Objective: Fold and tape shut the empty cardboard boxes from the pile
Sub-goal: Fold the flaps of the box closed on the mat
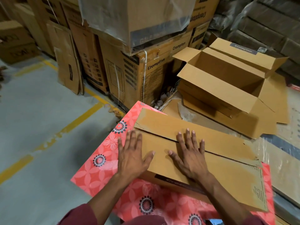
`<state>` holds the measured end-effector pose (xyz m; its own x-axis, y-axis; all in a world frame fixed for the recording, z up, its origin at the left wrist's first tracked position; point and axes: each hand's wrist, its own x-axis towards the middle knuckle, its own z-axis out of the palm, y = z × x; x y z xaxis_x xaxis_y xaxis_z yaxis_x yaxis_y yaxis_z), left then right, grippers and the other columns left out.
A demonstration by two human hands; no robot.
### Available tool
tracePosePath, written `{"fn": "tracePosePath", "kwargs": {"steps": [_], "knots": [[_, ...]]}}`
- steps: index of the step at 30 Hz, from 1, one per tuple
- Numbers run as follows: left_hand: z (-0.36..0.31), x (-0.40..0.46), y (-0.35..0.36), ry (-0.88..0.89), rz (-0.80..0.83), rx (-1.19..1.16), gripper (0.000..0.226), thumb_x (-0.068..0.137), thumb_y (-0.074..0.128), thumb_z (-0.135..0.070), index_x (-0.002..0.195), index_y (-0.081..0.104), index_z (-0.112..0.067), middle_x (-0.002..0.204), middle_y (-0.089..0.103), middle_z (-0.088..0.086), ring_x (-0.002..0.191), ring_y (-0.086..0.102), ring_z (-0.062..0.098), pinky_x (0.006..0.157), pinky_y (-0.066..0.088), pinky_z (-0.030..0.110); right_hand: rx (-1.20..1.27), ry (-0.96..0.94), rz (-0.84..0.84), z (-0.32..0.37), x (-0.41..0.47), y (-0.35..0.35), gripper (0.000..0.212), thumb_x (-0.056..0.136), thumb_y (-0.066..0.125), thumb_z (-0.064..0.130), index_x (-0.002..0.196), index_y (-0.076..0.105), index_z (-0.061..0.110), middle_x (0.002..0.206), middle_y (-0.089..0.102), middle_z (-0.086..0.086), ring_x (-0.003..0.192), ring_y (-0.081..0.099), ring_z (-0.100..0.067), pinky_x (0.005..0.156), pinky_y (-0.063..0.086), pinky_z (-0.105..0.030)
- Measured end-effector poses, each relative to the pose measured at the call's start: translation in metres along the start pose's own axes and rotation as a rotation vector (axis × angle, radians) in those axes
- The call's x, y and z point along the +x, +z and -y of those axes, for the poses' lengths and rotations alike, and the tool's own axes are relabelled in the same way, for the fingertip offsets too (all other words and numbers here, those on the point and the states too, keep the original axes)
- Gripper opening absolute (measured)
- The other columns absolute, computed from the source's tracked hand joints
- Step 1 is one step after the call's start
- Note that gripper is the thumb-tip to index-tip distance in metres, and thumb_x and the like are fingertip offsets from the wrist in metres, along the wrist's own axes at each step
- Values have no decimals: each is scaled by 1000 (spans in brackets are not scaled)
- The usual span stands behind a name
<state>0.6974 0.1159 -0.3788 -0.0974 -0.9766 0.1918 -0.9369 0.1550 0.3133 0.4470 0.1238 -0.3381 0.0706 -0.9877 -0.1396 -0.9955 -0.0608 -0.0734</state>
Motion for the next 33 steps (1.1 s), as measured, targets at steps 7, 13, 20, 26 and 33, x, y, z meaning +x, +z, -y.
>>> {"fn": "tracePosePath", "kwargs": {"steps": [7,13,20,26,33], "knots": [[-10,27,-14,-377,157,-152,109,91,43,-81,165,13,-8,173,18,13,158,24,28,121,32,44,43,12,172,-1,14,-8,91,86,2,91,162,-8,42,171,-19,4,158,-18,-27,122,-5,-67],[-12,25,-11,-338,197,-71,99,97,40,-73,165,10,-7,172,16,16,156,26,34,118,33,49,19,-12,226,-7,16,-5,90,86,4,91,161,-14,43,169,-26,6,157,-21,-29,121,-6,-68],[-59,22,12,280,155,70,71,98,33,-49,158,41,-11,171,19,14,160,16,32,125,13,63,231,-83,5,-23,-2,6,76,103,21,67,165,15,24,174,1,1,160,1,-18,126,0,-59],[-104,20,21,269,407,197,107,91,4,-84,165,-3,-8,173,-14,12,159,-19,28,123,-13,63,159,1,-5,-79,-54,6,73,100,8,66,160,33,33,171,16,9,159,9,-22,125,11,-57],[-161,2,32,539,496,183,107,91,13,-83,166,2,-7,174,-10,12,160,-17,22,122,-10,67,169,1,45,-109,-91,21,78,98,5,62,166,12,25,172,1,11,159,-4,-15,127,4,-53]]}}
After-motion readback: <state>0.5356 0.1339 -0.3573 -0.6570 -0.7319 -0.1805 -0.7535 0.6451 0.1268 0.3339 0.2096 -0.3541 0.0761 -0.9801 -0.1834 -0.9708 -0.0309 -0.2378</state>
